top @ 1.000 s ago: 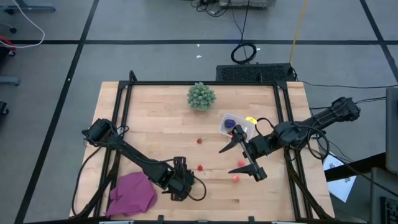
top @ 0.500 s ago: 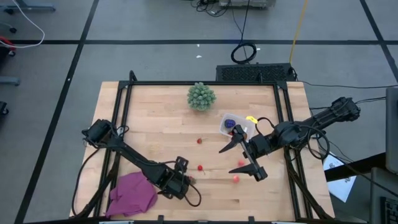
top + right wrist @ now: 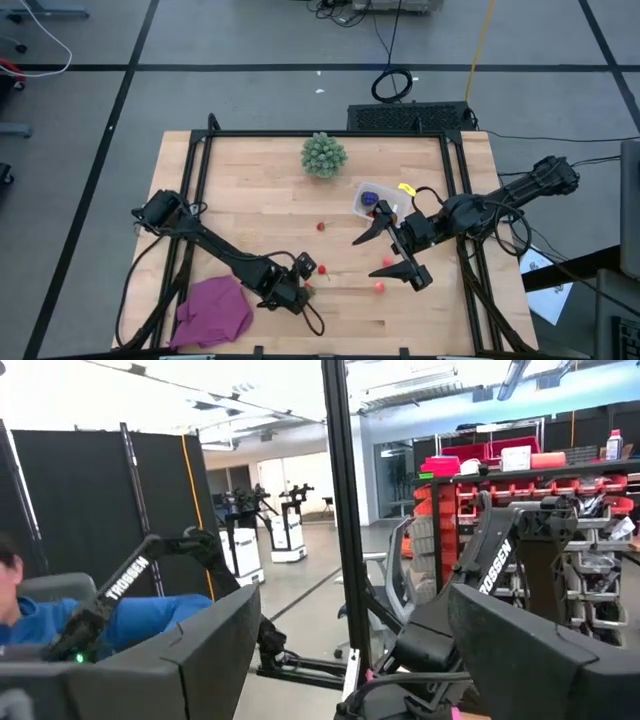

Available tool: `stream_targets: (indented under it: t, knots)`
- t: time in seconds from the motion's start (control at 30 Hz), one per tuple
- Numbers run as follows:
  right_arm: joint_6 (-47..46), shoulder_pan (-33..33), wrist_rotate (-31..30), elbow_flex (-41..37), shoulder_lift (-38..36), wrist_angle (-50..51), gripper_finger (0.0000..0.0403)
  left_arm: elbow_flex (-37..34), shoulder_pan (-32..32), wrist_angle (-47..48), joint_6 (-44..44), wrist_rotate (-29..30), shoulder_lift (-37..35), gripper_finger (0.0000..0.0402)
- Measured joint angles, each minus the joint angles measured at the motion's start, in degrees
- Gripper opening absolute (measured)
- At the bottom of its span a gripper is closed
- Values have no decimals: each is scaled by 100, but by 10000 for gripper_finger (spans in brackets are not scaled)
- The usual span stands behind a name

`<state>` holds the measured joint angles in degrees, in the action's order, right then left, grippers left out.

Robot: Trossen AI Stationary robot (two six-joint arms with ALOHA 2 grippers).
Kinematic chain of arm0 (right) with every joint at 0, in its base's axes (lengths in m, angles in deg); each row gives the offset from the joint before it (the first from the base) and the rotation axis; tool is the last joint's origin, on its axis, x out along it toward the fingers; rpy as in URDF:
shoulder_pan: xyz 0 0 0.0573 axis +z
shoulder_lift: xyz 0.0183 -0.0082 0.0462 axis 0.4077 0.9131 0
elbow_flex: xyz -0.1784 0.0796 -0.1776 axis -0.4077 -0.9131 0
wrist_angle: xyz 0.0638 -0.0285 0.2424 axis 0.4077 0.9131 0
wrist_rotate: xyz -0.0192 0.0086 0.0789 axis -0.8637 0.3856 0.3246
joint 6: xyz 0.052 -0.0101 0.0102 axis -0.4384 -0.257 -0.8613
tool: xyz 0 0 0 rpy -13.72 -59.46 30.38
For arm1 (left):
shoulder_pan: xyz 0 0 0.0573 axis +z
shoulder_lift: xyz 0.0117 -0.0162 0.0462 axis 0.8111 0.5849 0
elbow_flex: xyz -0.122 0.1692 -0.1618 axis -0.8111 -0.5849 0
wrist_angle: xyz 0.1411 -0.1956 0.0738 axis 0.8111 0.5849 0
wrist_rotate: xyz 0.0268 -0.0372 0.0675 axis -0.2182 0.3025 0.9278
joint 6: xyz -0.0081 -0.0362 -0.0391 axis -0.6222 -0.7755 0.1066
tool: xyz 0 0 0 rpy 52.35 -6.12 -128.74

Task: Pick and placing Produce into tupperware
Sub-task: Put the red strawberry into the transparent bin

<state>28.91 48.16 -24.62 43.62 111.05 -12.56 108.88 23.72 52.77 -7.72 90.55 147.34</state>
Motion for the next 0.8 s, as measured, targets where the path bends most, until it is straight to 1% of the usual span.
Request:
stream_targets:
  t: [0.07, 0.27, 0.33, 0.43, 0.57, 0.63, 0.8]
  knots:
    - [-66, 0, 0, 0, 0, -67, 311, 0, -28, -90, 127, -148, 31, 262]
    - [-88, 2, -2, 0, 0, -172, 311, 15, -72, -340, 266, -314, 169, 262]
    - [-88, 0, -3, 0, 4, -186, 311, -6, -82, -277, 380, -312, 229, 262]
    - [-88, 1, -6, 0, 34, -215, 311, 17, -72, -497, 488, -318, 337, 262]
    - [-174, 2, -8, 0, 92, -245, 311, 10, -33, -552, 724, -297, 477, 262]
    - [-250, 2, -9, 5, 156, -292, 311, 11, -33, -574, 751, -208, 466, 262]
    - [-340, 2, -9, 4, 298, -335, 311, 7, 70, -652, 796, -210, 473, 262]
